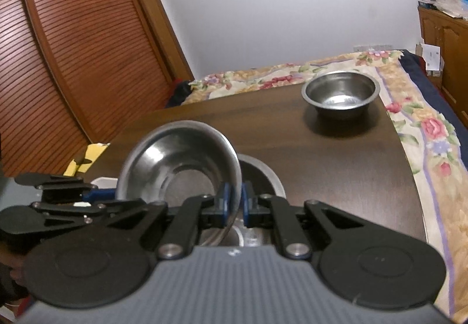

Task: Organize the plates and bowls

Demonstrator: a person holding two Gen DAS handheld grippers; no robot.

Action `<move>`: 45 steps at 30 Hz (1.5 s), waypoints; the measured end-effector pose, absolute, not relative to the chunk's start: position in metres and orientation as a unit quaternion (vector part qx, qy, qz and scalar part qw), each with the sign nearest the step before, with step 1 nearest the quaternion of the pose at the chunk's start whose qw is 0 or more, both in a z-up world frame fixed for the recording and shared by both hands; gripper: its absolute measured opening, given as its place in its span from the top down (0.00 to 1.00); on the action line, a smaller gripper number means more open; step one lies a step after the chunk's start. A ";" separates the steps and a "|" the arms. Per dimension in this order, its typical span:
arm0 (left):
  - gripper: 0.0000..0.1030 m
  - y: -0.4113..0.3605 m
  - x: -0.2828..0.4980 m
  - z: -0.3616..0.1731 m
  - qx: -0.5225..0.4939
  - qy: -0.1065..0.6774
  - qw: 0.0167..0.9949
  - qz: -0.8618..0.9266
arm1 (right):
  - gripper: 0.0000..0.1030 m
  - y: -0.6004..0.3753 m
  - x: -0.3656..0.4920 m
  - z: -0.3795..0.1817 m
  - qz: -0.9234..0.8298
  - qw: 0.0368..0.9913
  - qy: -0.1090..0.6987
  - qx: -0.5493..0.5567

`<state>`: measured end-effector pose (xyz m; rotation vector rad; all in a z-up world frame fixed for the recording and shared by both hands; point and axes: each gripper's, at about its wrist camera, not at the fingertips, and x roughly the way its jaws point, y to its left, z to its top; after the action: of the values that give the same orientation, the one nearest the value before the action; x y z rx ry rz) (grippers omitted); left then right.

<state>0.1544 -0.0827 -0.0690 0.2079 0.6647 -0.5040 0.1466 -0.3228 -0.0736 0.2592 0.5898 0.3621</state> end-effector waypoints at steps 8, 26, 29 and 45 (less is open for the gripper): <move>0.77 -0.089 0.157 -0.084 0.128 0.324 0.906 -0.239 | 0.89 -0.309 0.142 -0.078 0.157 0.944 0.280 0.077; 0.77 -0.088 0.161 -0.084 0.123 0.309 0.914 -0.233 | 0.86 -0.292 0.140 -0.081 0.142 0.951 0.273 -0.011; 0.77 -0.087 0.159 -0.082 0.123 0.301 0.917 -0.231 | 0.89 -0.287 0.141 -0.081 0.139 0.950 0.277 -0.031; 0.77 -0.085 0.150 -0.078 0.126 0.279 0.925 -0.224 | 0.88 -0.281 0.142 -0.078 0.136 0.947 0.286 -0.048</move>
<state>0.1502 -0.0847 -0.0779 0.2590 0.5718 -0.4603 0.1420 -0.2812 -0.0782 -0.0986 0.5832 0.2777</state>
